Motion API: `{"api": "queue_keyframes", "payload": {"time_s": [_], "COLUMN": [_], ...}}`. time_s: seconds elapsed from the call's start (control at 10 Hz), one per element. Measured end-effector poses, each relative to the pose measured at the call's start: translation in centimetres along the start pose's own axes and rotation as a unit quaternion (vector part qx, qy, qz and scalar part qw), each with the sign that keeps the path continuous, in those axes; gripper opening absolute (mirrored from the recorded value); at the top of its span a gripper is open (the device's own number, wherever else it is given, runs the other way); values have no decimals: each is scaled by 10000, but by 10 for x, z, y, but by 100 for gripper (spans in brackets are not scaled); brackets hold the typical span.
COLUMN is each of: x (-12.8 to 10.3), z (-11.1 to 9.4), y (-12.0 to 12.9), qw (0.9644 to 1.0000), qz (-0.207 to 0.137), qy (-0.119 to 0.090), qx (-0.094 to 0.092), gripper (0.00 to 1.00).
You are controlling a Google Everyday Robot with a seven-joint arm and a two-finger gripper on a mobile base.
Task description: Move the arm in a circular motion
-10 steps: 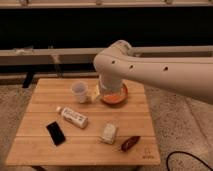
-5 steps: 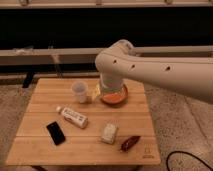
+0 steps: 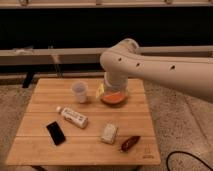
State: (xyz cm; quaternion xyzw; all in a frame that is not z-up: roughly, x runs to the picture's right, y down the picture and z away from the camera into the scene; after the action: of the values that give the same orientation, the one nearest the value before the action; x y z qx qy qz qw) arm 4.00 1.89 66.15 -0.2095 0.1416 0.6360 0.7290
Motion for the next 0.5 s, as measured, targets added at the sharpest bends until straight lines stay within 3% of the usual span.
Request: {"api": "queue_keyframes", "payload": {"time_s": [0.5], "x": [-27], "z": [2], "y": [-51], "qw": [9985], "qz": [511], "qy": [85], "qx": [153], "gripper": [80]}}
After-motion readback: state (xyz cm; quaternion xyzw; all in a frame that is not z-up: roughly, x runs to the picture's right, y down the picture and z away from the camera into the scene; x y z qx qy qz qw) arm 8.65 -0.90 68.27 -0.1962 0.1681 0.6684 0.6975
